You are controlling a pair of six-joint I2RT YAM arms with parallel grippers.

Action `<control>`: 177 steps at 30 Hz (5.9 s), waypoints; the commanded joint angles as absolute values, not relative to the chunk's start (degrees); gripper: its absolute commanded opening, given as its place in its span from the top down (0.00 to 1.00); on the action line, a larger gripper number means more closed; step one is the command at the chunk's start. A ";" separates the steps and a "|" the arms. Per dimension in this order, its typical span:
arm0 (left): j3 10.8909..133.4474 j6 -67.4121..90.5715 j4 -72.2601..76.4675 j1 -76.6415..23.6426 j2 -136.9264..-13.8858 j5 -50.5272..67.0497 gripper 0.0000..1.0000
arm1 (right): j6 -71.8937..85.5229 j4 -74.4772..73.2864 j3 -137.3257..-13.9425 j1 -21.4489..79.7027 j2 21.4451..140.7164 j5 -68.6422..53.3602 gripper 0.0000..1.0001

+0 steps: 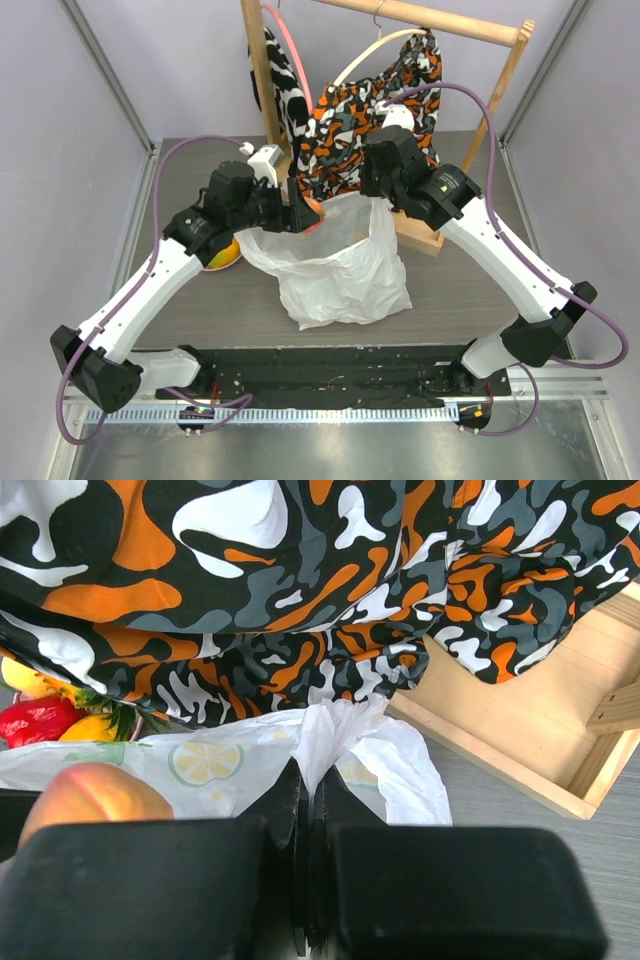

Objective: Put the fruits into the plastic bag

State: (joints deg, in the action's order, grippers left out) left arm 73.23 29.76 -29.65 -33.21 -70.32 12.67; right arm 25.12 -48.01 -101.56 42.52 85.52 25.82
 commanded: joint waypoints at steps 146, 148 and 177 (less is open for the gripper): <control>58.62 28.39 -31.82 10.37 -84.90 -1.32 0.27 | 22.59 -46.32 -103.97 39.02 86.57 25.40 0.99; 58.54 28.04 -30.68 10.37 -85.87 -1.15 0.27 | 22.59 -46.32 -104.06 38.94 86.57 25.40 0.99; 59.68 26.37 -31.72 10.46 -86.49 -3.51 0.66 | 22.15 -46.32 -105.29 38.23 87.98 24.08 0.99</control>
